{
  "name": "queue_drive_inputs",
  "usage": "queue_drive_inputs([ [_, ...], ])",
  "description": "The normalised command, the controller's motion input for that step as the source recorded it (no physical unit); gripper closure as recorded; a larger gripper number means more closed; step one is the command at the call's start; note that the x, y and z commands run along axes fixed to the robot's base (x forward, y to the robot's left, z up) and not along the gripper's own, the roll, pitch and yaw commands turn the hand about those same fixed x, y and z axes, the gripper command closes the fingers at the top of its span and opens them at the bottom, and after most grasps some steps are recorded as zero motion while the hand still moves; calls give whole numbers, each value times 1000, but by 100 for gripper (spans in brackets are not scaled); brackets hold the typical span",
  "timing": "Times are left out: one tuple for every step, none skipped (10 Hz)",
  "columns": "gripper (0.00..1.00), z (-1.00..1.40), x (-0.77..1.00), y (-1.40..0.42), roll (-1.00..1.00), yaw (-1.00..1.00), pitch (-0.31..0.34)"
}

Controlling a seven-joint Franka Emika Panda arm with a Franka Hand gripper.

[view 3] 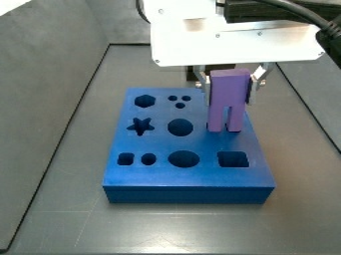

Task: Pick up the double-square object. Move up. Place the double-square object on the fixture. Regrasp the double-square object. Rotate the double-square object. Move to above the board. Insert the double-square object.
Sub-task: Insert the double-square object.

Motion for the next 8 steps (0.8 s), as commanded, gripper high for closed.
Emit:
queue_drive_inputs([
  [100, -103, 0, -3, 29, 0, 0],
  [100, -414, 0, -74, 309, 0, -11],
  [100, -589, 0, -166, 609, 0, -31],
  [100, -637, 0, -214, 729, 0, -34],
  [100, -677, 0, -257, 691, 0, -20],
  [100, -126, 0, -74, 277, 0, 57],
  [0, 0, 0, 0, 0, 0, 0],
  [0, 0, 0, 0, 0, 0, 0],
])
